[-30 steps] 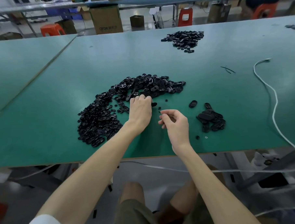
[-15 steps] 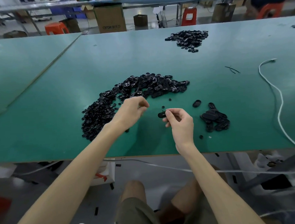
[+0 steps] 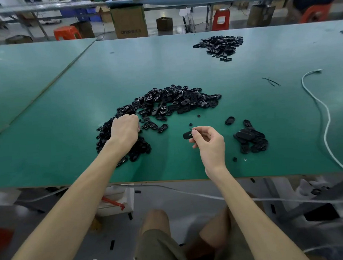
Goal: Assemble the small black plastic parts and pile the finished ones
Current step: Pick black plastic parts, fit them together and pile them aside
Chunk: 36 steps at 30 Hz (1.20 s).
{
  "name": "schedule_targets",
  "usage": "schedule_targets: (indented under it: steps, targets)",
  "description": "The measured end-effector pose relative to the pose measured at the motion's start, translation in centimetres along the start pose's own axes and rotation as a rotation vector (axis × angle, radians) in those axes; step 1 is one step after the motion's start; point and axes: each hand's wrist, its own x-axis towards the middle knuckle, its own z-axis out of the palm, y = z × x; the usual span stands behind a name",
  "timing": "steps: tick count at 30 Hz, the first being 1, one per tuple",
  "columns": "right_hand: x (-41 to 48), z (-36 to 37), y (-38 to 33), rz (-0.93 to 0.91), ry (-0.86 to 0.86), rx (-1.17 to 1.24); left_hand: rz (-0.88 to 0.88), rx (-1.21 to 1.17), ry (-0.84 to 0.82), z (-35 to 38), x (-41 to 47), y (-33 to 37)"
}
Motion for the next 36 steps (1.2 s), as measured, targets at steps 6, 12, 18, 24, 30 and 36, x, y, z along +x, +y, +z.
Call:
schedule_targets:
  steps: [6, 12, 18, 24, 30, 36]
  targets:
    - [0.0, -0.1, 0.1, -0.003, -0.001, -0.004, -0.023, 0.031, 0.101, 0.1, -0.3, -0.1]
    - [0.1, 0.0, -0.1, 0.002, -0.01, -0.008, -0.047, 0.049, 0.106, -0.1, -0.1, -0.2]
    - [0.1, 0.0, 0.0, 0.011, -0.023, -0.014, -0.036, 0.049, 0.1, -0.1, -0.1, -0.2]
    - [0.0, -0.1, 0.0, 0.012, -0.027, -0.012, -0.007, -0.123, 0.148, -0.7, -0.4, 0.4]
    - [0.1, 0.0, 0.0, 0.013, -0.008, -0.011, 0.035, -0.578, -0.049, -0.8, -1.4, 3.2]
    - [0.0, -0.1, 0.0, 0.004, 0.018, 0.002, 0.145, -0.934, -0.109, 0.8, -3.2, 7.0]
